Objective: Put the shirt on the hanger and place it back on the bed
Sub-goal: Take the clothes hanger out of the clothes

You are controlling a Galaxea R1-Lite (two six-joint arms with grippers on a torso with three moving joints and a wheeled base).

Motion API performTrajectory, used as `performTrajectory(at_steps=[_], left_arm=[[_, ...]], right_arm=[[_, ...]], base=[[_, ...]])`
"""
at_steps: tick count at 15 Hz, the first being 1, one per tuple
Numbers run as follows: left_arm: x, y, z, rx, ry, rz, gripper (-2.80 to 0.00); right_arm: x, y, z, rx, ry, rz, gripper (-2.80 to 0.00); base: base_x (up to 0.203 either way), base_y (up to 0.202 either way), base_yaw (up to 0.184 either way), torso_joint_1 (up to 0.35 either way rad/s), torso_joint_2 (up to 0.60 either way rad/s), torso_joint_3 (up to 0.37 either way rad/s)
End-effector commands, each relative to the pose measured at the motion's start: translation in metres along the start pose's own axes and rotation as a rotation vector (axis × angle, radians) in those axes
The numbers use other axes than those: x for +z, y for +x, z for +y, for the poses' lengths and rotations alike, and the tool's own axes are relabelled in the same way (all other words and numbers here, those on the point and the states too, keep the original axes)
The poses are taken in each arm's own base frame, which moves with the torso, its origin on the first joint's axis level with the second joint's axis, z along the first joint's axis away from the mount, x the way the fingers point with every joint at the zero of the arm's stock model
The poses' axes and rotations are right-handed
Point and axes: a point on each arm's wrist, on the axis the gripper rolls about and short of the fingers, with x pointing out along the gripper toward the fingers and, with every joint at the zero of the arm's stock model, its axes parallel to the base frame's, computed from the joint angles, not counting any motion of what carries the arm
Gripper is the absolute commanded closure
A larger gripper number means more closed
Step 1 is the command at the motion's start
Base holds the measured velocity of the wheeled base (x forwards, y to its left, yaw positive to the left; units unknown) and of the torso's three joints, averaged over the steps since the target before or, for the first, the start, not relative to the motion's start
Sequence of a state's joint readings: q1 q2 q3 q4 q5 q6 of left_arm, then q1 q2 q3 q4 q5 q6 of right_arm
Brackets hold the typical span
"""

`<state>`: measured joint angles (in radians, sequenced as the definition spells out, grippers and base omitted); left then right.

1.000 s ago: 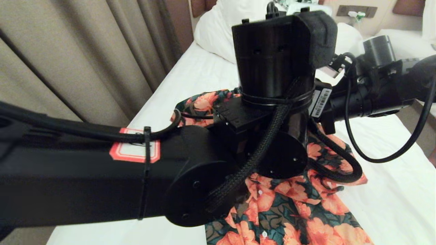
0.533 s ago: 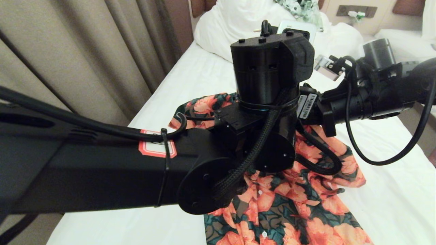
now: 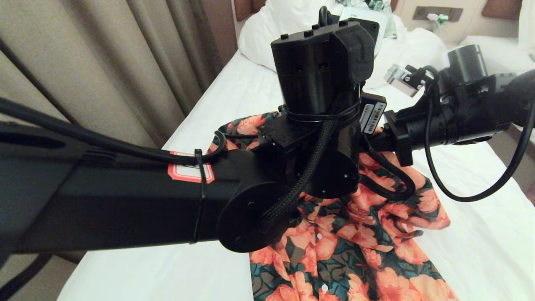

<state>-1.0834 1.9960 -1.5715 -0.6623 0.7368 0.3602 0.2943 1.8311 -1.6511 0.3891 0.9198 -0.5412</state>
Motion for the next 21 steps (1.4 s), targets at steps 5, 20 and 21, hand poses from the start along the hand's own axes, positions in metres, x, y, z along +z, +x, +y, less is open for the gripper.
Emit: performTrajectory(at_steps=[5,20,21], left_arm=[[0.003,0.0,0.0,0.006,-0.004,-0.008,0.0],[0.006,0.0,0.001,0.014,0.005,-0.011,0.0],[0.006,0.0,0.001,0.014,0.005,-0.011,0.0]], right_arm=[[-0.001,-0.002,0.001,0.015,-0.013,-0.007,0.0],[-0.004,-0.011,-0.005,0.046,-0.113,-0.052,-2.8],[-0.002,-0.011,-0.005,0.042,-0.127,-0.061,-2.8]], base=[[0.0,0.0,0.0,0.0,0.0,0.0],[0.0,0.0,0.0,0.0,0.0,0.0],[0.0,0.0,0.0,0.0,0.0,0.0]])
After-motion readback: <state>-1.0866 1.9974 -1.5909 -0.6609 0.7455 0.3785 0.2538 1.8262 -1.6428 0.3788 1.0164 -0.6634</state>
